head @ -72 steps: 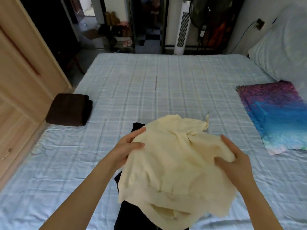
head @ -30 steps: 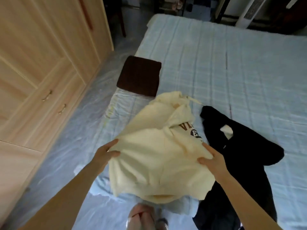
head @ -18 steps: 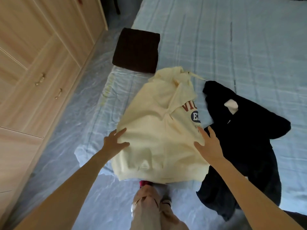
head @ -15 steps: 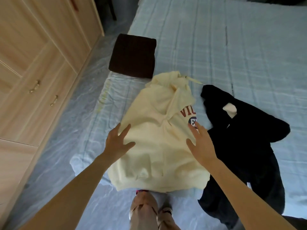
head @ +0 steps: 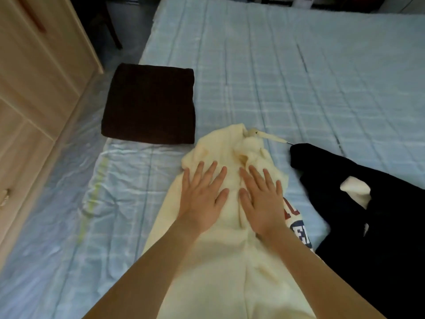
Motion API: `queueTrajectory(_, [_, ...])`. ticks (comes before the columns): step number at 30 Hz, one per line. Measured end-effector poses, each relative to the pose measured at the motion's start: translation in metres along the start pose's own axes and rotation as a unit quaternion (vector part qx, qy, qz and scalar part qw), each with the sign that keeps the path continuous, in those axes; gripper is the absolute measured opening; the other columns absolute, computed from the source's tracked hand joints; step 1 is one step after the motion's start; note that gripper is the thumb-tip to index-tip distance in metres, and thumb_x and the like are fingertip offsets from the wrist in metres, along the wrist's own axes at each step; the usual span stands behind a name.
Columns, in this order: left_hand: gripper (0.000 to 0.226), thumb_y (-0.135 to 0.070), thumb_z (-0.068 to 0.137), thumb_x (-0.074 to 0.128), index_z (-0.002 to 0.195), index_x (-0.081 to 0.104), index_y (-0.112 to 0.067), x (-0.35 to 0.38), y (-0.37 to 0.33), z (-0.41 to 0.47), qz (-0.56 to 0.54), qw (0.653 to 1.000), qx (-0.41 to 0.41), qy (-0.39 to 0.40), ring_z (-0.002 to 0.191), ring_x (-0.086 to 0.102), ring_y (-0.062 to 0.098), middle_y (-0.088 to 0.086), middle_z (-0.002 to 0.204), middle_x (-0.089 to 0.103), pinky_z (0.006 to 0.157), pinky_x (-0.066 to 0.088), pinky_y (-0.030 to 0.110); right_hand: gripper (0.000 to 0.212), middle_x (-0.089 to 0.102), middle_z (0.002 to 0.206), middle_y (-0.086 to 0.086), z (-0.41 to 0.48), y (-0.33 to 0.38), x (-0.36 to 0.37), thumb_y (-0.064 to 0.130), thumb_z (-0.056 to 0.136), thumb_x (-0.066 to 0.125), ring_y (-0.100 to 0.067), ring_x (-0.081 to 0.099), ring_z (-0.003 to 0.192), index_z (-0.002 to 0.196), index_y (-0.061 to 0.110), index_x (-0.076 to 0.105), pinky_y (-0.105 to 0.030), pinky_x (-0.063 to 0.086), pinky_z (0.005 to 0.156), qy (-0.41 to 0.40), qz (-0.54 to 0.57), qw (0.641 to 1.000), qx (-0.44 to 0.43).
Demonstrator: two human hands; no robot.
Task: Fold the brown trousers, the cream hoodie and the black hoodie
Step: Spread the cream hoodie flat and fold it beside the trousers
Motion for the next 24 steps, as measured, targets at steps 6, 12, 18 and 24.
queueTrajectory(6, [0.056,-0.043,0.101,0.023,0.156,0.021,-0.032,0.064,0.018,-0.002,-0.064,0.997,0.01,-0.041,0.153,0.007,0.021,-0.006,0.164,0.019,0.122,0.004,0.052,0.055,0.033,0.16,0.007,0.002,-0.024,0.049,0.043,0.098,0.029,-0.023,0.024,0.151,0.152,0.034,0.037,-0.054,0.02,0.119,-0.038,-0.02,0.999,0.011])
queueTrajectory(12, [0.055,-0.044,0.102,0.02,0.156,0.023,-0.031,0.064,0.015,-0.002,-0.066,0.997,0.015,-0.039,0.153,0.009,0.022,-0.004,0.164,0.022,0.121,0.006,0.053,0.054,0.037,0.158,0.005,0.002,-0.03,0.051,0.04,0.097,0.033,-0.025,0.029,0.148,0.15,0.031,0.041,-0.057,0.027,0.115,-0.048,-0.02,0.999,0.009])
queueTrajectory(18, [0.055,-0.043,0.102,0.021,0.155,0.023,-0.032,0.062,0.017,-0.001,-0.073,0.997,0.006,-0.038,0.153,0.007,0.02,-0.006,0.163,0.021,0.122,0.0,0.047,0.05,0.039,0.157,0.007,0.002,-0.03,0.05,0.039,0.1,0.032,-0.022,0.028,0.149,0.148,0.031,0.042,-0.052,0.022,0.12,-0.061,0.019,0.998,0.0])
queueTrajectory(24, [0.044,-0.034,0.103,0.032,0.141,0.052,-0.024,0.039,0.006,-0.01,-0.145,0.986,-0.036,-0.069,0.146,0.031,0.023,-0.004,0.15,0.046,0.121,0.014,0.05,0.031,0.066,0.13,0.004,-0.015,-0.029,0.003,0.002,0.098,0.052,-0.018,0.055,0.13,0.121,0.015,0.069,-0.048,0.025,0.12,-0.111,0.272,0.956,0.001])
Point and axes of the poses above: each hand's wrist, its own z-axis towards the middle knuckle, its own x-axis out of the palm, y = z × x, the point moved 7 cm from there along z, towards the middle knuckle
